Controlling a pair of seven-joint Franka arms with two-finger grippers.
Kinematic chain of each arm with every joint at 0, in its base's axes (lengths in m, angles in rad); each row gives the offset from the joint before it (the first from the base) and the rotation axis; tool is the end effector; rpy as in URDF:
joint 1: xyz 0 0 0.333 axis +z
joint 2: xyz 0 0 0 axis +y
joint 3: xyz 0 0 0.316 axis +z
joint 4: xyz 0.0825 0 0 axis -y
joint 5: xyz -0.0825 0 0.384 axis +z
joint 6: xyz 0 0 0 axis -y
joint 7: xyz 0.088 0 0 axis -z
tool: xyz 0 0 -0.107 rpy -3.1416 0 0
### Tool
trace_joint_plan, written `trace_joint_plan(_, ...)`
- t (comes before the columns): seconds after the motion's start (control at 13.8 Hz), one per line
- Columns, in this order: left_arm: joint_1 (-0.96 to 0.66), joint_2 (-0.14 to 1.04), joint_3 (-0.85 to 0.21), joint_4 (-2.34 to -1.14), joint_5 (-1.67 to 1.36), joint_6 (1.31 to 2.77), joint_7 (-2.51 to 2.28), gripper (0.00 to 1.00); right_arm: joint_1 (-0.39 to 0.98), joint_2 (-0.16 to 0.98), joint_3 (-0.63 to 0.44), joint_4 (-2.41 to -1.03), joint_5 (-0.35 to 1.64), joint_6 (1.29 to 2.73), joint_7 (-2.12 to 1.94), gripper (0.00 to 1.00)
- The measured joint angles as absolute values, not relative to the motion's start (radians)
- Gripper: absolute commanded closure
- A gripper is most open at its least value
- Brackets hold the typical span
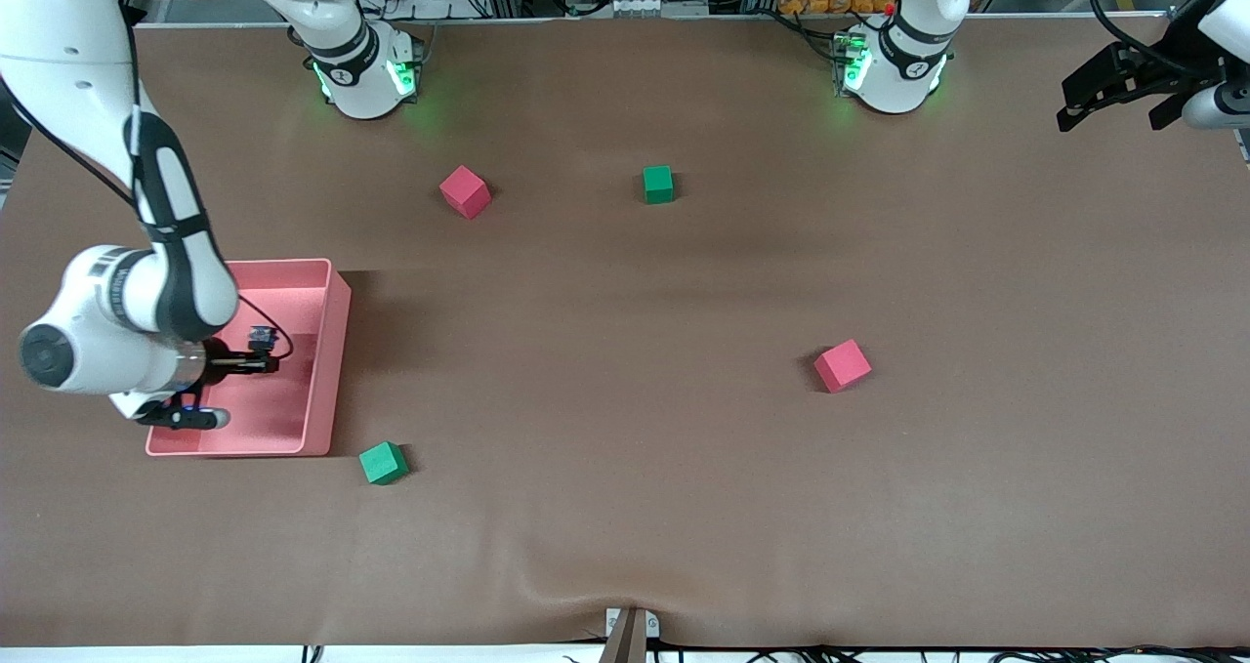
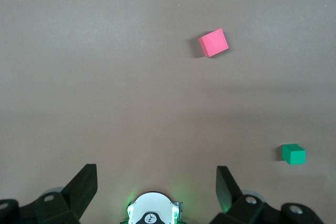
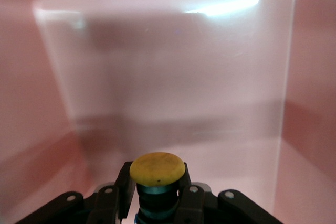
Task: Place and upright button with both arms
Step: 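Lift the button out of the tray and carry it to mid-table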
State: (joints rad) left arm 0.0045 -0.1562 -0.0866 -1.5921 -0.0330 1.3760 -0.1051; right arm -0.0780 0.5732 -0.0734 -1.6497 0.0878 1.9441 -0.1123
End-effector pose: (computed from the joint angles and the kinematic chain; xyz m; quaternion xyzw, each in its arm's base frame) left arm 0.4811 -0.0478 0.6790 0.9995 0.0095 -0.0310 0.0067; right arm 0.6454 -0.0877 0.2600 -0.9896 0.0378 0.1343 0.0357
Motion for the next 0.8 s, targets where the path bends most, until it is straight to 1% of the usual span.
trace_joint_plan(0.15,0.004,-0.156,-0.087,-1.592,-0.033,1.376,-0.105,0.0,-0.058,0.565,-0.071,-1.519,0.097,1.789,-0.103,1.0)
trace_joint_plan(0.29,0.004,-0.156,-0.088,-1.592,-0.033,1.376,-0.105,0.0,0.002,0.557,-0.065,-1.432,0.101,1.707,-0.053,1.0)
trace_joint_plan(0.44,0.004,-0.156,-0.091,-1.592,-0.033,1.376,-0.105,0.0,0.098,0.558,-0.058,-1.378,0.116,1.687,0.052,1.0)
trace_joint_plan(0.65,0.003,-0.156,-0.098,-1.592,-0.033,1.37,-0.105,0.0,0.252,0.584,-0.052,-1.298,0.166,1.699,0.225,1.0)
trace_joint_plan(0.8,0.003,-0.156,-0.098,-1.592,-0.033,1.366,-0.105,0.0,0.333,0.622,-0.043,-1.242,0.18,1.75,0.321,1.0)
